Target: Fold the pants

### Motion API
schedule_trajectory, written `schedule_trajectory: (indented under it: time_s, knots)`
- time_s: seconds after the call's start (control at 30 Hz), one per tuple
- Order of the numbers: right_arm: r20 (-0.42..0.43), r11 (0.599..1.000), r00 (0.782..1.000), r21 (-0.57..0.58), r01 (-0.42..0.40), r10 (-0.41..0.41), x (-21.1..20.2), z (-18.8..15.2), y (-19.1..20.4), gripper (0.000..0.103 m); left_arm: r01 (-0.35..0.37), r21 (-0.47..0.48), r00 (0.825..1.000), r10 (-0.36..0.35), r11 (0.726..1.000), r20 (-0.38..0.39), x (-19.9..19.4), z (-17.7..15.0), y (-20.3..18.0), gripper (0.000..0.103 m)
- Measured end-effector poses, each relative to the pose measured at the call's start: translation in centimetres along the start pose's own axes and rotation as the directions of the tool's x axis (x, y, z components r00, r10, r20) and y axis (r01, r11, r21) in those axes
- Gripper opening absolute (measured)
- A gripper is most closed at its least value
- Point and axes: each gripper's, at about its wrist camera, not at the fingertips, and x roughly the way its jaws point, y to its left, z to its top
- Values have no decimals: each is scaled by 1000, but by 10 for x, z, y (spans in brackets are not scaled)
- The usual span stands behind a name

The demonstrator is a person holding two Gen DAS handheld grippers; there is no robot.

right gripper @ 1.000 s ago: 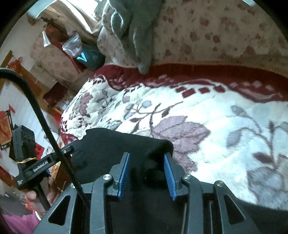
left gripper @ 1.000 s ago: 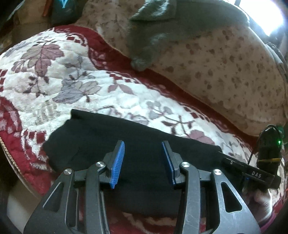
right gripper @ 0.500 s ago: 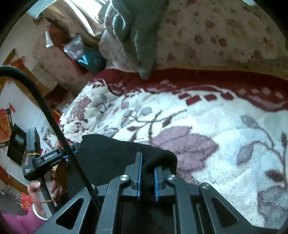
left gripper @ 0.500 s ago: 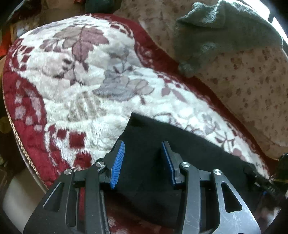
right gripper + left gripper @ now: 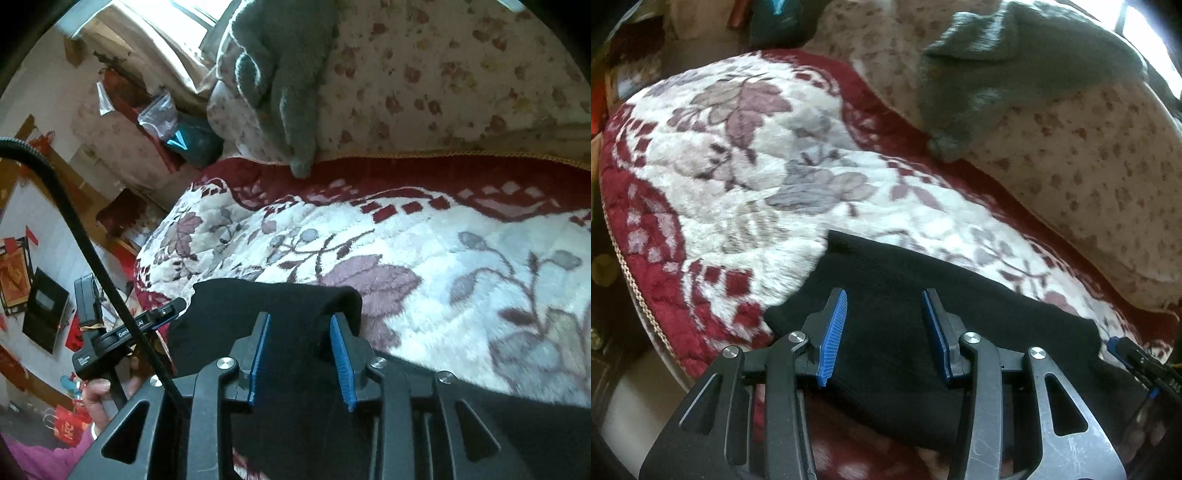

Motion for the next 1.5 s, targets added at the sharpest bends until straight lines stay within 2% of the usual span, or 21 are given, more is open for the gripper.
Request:
schedule_trajectory:
  time_s: [0.13,0.2,0.23,0.57,1.0,1.5]
  knots:
    - [16,996,998,-62,62,-61,-16,-12,10,32,20,72,1000,-22,997,22,-14,-9,-29,40]
    - [38,994,996,-76,83,-80,-26,-18,13,43,26,108,999,-30,994,38,-20,-14,-45,40]
    - [46,993,996,-76,86,-82,-31,-21,14,44,31,124,998,-37,992,41,-23,-16,-51,40]
    - [101,993,988,-27,117,-113,-74,-46,5,44,113,219,992,-123,969,36,-41,-36,-111,40]
    - [164,977,963,59,205,-212,-138,-77,-29,45,211,353,975,-220,912,-13,-52,-69,-192,40]
    - [217,961,939,129,244,-267,-187,-105,-58,45,234,451,968,-249,861,-28,-66,-99,-245,41]
